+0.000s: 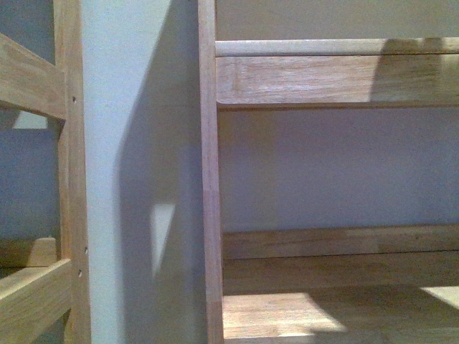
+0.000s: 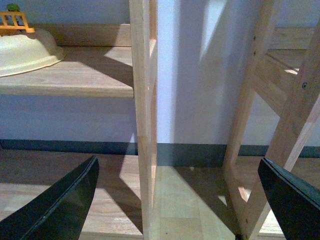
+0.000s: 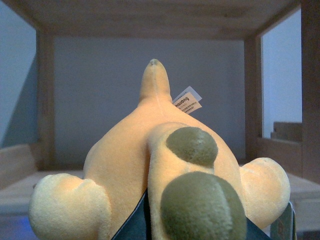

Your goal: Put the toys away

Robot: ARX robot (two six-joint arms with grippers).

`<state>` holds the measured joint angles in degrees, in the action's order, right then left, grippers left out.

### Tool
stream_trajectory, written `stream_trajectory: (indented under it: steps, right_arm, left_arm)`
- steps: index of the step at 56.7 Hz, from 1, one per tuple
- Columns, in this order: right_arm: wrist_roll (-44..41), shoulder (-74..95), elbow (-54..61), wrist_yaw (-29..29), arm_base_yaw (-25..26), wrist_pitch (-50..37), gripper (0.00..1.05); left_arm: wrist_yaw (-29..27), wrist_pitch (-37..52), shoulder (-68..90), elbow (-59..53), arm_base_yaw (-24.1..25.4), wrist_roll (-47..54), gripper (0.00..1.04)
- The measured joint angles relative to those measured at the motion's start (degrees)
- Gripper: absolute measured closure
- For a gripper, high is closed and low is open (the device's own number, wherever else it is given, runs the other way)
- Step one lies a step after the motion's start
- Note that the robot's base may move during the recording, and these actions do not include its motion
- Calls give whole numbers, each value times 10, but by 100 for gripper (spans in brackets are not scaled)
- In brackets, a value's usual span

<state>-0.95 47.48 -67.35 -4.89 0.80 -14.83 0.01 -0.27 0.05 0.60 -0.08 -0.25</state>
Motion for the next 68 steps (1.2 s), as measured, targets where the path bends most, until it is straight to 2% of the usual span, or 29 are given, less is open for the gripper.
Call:
stream_trajectory:
  steps: [15,37,68]
  right_arm:
    - [-12,129,-91,4,-36,-36,92]
    - [-15,310,-262,10,-69,-33,92]
    - [45,500,-420,0,-110,-7,92]
  left_arm:
    - [0,0,0,0,0,0,6]
    - [0,0,0,0,0,0,6]
    - [0,0,0,0,0,0,6]
